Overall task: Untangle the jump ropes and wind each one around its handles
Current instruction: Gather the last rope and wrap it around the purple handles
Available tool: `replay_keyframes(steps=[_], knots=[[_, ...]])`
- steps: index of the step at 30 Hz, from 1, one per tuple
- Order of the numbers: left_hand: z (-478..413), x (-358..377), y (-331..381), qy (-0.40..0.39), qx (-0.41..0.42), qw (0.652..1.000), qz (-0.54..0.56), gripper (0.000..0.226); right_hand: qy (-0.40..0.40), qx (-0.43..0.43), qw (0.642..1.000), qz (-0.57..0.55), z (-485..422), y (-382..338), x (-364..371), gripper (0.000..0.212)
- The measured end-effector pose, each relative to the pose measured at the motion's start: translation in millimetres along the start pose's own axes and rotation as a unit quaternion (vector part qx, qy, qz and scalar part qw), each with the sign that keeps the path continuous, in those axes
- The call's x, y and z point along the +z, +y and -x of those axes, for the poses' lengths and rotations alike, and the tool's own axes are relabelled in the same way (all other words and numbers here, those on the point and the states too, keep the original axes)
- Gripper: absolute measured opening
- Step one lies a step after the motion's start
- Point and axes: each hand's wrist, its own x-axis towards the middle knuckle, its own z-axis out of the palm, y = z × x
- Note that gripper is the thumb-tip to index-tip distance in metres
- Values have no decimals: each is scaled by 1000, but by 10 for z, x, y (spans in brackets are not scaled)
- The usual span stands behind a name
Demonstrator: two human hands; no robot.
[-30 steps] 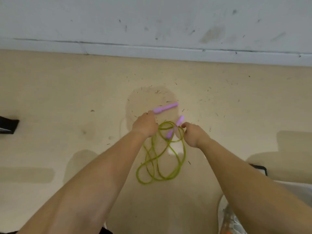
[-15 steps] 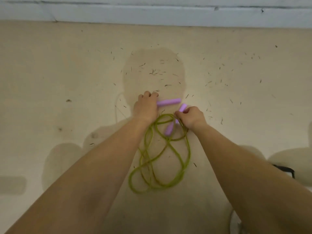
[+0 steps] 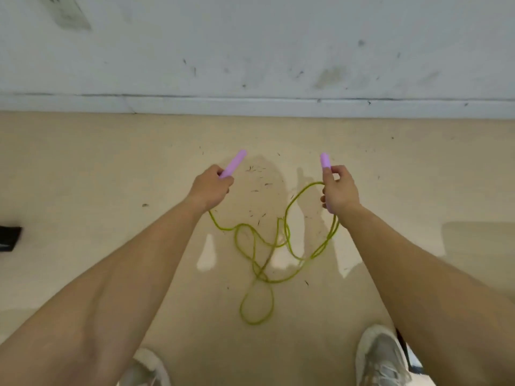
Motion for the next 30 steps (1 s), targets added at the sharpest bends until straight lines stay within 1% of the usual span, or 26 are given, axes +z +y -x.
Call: replay_keyframes(steps=[3,6,10,12,14,17,19,21,23,25,26,28,30], knots=[[358,-450,374,34,49,998,-19,11,-26,-37,999,-8,225,-517,-360,23],[744,-874,736,50,86,995,-17,10,-46,-98,994,-22,530,-1048,-705,13],[1259,-1296,1169,62,121,990,-22,16,-80,-166,980,-77,1078,-1751,-1048,13],[1489,-1416,1341,58,134,989,5,24,-115,-199,968,-103,1359,-2071,-1173,16],[1705,-1480,1482,41,149,987,51,26,-142,-231,957,-98,1632,-2340,-1257,20],[1987,-1518,1643,24,166,971,172,25,-150,-264,950,-78,1996,-2584,-1315,23],[2140,-1523,1734,8,150,954,259,21,-148,-254,951,-96,2177,-2638,-1306,26],[2268,-1492,1792,-33,114,933,340,17,-140,-235,956,-102,2298,-2630,-1275,28],[2379,-1421,1811,-73,96,910,398,14,-159,-192,960,-126,2383,-2582,-1211,26],[2462,-1334,1775,-90,101,898,418,13,-204,-130,952,-188,2484,-2513,-1134,26],[2482,-1287,1739,-99,108,896,419,14,-225,-110,944,-213,2523,-2472,-1096,29],[2488,-1197,1644,-129,123,895,409,16,-259,-110,933,-225,2553,-2358,-1021,40],[2483,-1121,1559,-163,134,891,402,24,-284,-137,924,-217,2553,-2235,-944,44]])
